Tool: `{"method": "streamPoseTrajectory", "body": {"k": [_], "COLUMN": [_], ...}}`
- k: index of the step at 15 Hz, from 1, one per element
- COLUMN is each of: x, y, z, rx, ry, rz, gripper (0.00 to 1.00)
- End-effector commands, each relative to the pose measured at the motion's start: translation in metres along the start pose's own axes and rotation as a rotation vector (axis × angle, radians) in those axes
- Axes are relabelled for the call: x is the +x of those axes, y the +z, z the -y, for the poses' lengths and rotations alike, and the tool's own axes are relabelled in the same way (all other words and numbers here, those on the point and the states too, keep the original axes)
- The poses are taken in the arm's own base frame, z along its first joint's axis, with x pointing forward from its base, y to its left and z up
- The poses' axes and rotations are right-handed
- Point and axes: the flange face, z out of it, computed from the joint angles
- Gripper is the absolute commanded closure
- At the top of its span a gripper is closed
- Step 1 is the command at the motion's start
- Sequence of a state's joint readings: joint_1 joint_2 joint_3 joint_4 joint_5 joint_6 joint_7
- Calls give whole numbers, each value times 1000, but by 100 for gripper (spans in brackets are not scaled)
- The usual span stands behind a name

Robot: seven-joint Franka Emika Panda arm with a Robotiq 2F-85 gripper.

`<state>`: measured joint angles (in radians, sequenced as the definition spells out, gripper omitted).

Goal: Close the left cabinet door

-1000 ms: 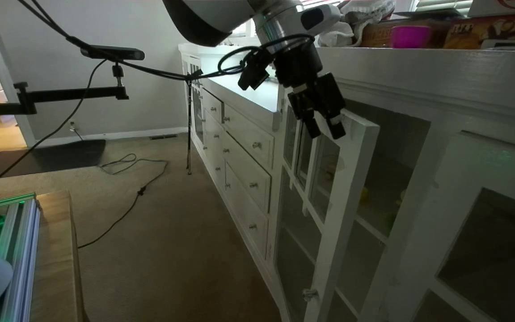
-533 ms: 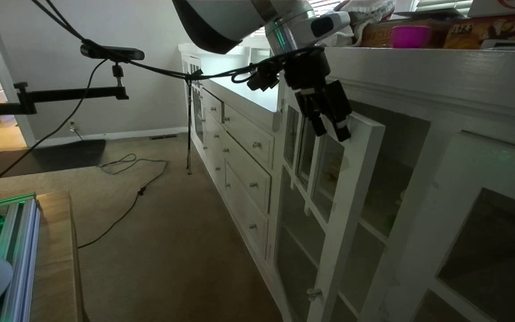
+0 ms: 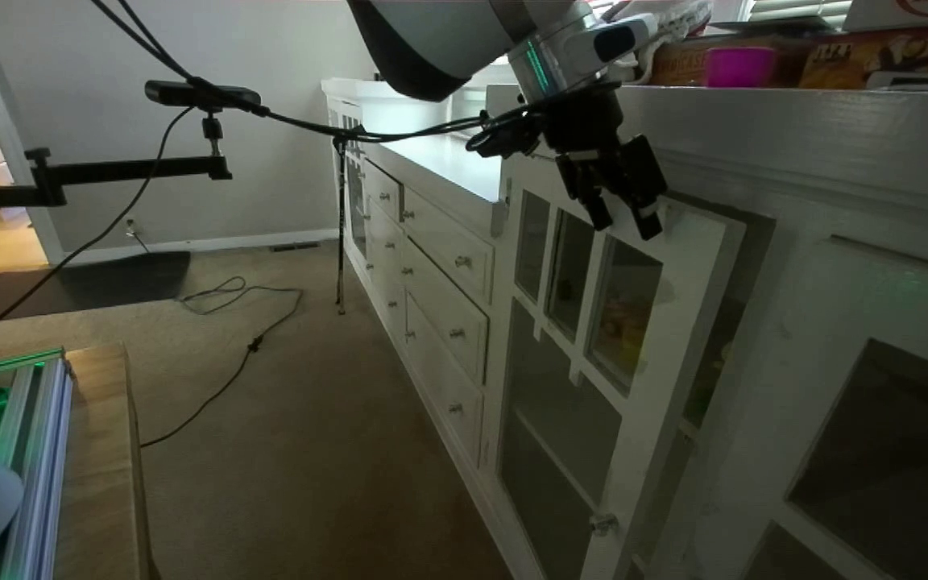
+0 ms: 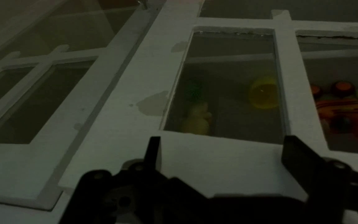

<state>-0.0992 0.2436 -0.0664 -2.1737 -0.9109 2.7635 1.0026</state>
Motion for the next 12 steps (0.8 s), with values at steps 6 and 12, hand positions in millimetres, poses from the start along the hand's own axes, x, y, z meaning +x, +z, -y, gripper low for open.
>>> {"method": "streamPoseTrajectory", "body": {"k": [6,12], "x": [39,14], "y": [26,7], "z": [-1,4], "rx": [40,37], "ry": [-70,-120], "rz": [-64,38], "gripper": [0,0]}}
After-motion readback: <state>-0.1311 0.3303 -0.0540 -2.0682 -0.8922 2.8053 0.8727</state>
